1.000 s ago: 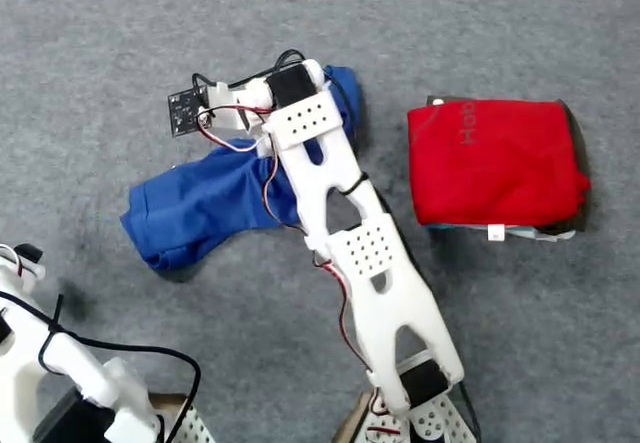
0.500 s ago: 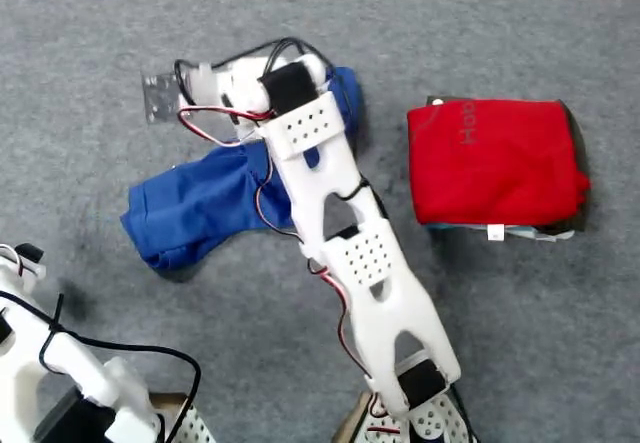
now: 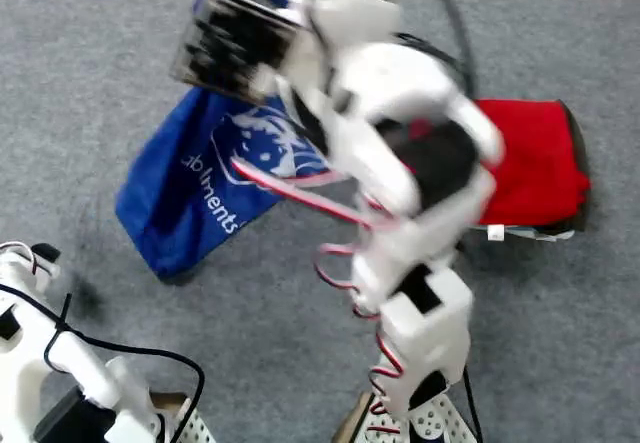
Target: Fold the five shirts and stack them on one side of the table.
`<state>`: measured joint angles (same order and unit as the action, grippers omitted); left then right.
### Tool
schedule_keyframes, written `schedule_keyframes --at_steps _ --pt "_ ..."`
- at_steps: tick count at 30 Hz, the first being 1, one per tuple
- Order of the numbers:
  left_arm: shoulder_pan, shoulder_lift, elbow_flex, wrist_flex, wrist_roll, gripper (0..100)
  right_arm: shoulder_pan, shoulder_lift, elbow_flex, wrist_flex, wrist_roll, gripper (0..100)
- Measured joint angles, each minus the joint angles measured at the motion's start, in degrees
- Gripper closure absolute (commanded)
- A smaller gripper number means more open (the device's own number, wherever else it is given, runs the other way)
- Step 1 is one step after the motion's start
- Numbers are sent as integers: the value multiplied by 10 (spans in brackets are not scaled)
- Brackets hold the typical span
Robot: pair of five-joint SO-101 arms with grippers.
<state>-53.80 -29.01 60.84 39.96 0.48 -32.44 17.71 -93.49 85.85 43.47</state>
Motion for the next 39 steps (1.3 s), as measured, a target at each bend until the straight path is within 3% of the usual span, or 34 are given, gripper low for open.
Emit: schedule_keyframes --at_steps 5,11,17,24,29,33,39 --pt "11 0 -85 129 0 715 21 -38 0 8 -3 995" --pt "49 0 -189 274 -8 718 24 -24 70 103 -3 995" --pt "114 0 -228 350 -166 718 24 40 161 142 -3 995" --pt "149 -54 -280 431 -358 718 36 184 222 3 -3 995" --pt "276 -196 -288 521 -404 718 105 324 224 -142 -3 995" --pt "417 -311 -230 507 -350 719 156 369 225 -128 -3 995" --pt "483 -338 -17 289 -250 719 188 383 225 -40 -14 995"
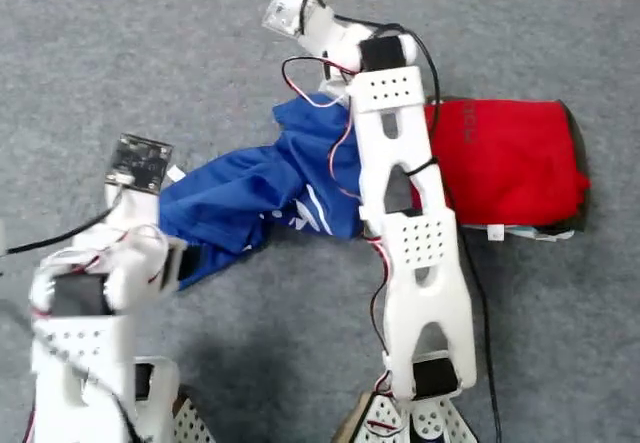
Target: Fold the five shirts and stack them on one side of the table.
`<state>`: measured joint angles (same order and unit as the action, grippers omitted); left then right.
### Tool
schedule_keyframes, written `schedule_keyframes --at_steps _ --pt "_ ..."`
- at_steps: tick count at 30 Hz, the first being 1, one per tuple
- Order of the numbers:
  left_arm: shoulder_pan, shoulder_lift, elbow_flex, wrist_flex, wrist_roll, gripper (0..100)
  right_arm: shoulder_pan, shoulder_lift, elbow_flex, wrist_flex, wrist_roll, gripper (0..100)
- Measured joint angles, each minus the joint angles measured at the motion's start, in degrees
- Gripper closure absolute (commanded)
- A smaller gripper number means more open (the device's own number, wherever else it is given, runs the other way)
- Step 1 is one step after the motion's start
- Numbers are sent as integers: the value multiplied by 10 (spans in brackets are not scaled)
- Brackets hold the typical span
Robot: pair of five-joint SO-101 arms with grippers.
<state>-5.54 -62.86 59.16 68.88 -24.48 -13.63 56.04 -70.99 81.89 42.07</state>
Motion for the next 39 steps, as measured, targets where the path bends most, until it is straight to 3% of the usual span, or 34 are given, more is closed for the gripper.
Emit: schedule_keyframes --at_steps 3,14,23,39 --pt "24 7 58 -76 6 719 17 25 0 -18 -38 995" --pt "105 165 70 -195 11 719 20 114 -35 -65 -138 995" --pt "113 348 1 -262 11 762 20 193 -154 -53 -145 995" --pt "126 444 -33 -318 37 764 20 228 -218 -38 -145 995"
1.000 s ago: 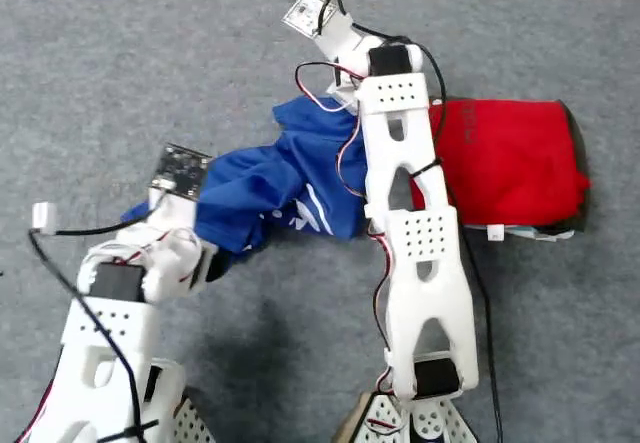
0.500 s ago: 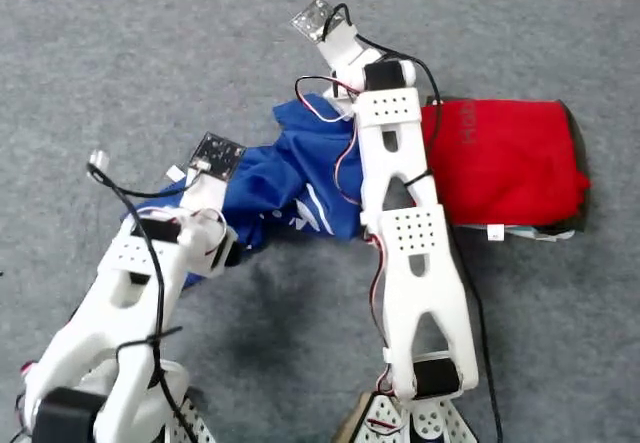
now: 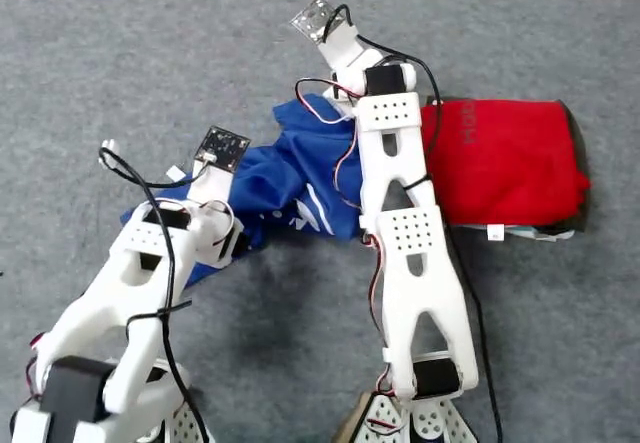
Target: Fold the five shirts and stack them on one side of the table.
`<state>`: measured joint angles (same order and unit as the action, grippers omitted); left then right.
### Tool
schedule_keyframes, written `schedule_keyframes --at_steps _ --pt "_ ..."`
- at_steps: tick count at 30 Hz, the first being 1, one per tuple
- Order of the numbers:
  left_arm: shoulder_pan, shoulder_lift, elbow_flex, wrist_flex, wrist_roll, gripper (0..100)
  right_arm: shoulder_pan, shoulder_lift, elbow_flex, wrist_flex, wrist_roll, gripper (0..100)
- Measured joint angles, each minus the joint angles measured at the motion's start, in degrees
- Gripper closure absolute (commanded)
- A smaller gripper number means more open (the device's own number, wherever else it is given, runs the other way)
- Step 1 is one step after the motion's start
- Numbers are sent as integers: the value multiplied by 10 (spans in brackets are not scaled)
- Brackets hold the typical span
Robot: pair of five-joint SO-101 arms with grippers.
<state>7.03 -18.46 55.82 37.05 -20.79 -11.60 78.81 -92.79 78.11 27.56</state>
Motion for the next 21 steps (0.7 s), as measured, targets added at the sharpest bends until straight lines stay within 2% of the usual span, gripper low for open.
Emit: schedule_keyframes --at_steps 10,16,21 --pt "18 45 -24 -8 0 767 0 0 0 0 0 995" --pt "19 49 -25 -8 0 869 0 0 0 0 0 995" --pt "21 49 -26 -8 0 889 0 0 0 0 0 995"
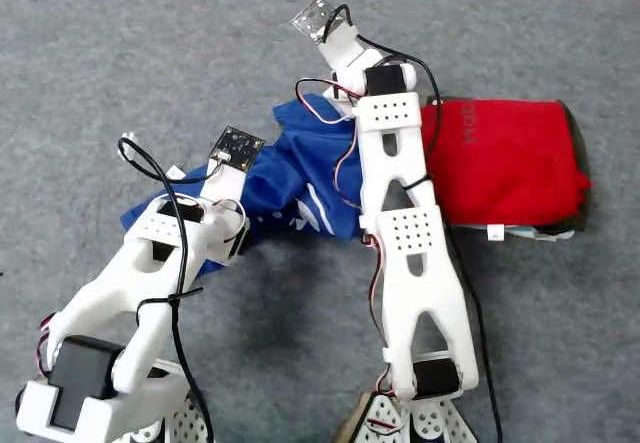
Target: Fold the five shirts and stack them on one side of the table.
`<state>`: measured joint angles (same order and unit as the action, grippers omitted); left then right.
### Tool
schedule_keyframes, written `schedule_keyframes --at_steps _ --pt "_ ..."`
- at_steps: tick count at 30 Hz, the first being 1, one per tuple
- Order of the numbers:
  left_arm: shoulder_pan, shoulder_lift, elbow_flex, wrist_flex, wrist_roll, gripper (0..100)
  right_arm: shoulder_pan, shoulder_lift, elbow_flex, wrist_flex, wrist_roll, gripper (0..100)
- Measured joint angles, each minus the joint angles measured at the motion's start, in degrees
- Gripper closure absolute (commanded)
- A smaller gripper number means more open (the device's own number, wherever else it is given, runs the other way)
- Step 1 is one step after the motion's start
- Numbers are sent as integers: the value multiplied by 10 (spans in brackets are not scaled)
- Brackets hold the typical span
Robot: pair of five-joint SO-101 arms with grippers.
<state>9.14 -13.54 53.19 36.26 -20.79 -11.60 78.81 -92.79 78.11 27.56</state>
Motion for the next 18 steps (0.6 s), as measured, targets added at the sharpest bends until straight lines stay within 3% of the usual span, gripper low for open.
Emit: schedule_keyframes --at_steps 7,18 --pt "-3 1 -15 11 0 889 0 0 0 0 0 995" --pt "-76 3 -174 197 -41 889 0 0 0 0 0 995"
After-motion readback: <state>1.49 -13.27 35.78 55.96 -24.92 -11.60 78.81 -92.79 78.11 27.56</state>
